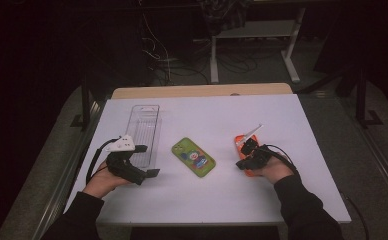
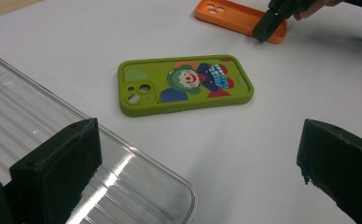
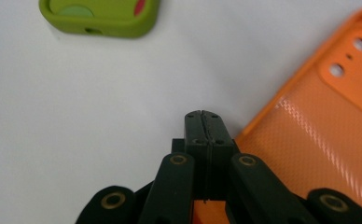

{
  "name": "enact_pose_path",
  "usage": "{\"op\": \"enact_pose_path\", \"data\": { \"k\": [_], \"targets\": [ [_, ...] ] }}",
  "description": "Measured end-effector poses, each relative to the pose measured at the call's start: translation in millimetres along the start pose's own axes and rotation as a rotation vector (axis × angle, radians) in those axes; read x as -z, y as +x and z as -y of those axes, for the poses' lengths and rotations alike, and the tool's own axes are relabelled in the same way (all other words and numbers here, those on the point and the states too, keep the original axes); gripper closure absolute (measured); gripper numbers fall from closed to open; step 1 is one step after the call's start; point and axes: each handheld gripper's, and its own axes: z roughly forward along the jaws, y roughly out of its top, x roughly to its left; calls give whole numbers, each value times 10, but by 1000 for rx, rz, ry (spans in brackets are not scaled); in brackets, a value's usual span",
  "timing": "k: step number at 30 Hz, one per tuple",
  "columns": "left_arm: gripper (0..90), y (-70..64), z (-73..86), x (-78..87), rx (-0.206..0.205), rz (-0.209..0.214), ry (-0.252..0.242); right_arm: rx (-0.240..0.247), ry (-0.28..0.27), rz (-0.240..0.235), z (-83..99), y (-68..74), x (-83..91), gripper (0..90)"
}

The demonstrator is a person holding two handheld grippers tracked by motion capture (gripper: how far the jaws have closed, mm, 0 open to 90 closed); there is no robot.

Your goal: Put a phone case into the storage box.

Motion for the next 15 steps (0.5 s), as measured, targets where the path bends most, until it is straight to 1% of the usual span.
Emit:
{"op": "enact_pose_path", "data": {
  "k": [1,6,8,9,10,11,12,13,14,15],
  "targets": [
    [0,-9,1,-5,7,3,-1,-15,-2,1,68,-32,37,884],
    [0,-15,1,-4,7,3,0,-37,-10,10,181,-113,110,884],
    [0,-17,2,0,9,4,3,-39,-11,13,206,-134,126,884],
    [0,-14,4,2,7,4,5,-48,-12,16,231,-153,145,884],
    [0,-10,3,5,1,4,9,-52,-22,9,261,-180,171,884],
    [0,-18,4,-1,10,6,0,-54,-29,12,275,-194,182,884],
    [0,-17,3,-1,7,6,1,-64,-36,9,290,-200,206,884],
    [0,-19,3,-1,7,6,3,-67,-66,-3,299,-193,253,882],
    [0,-19,3,-1,6,6,4,-67,-66,-3,299,-193,253,882],
    [0,-20,3,-1,3,6,7,-63,-89,-11,299,-186,275,874]
  ]
}}
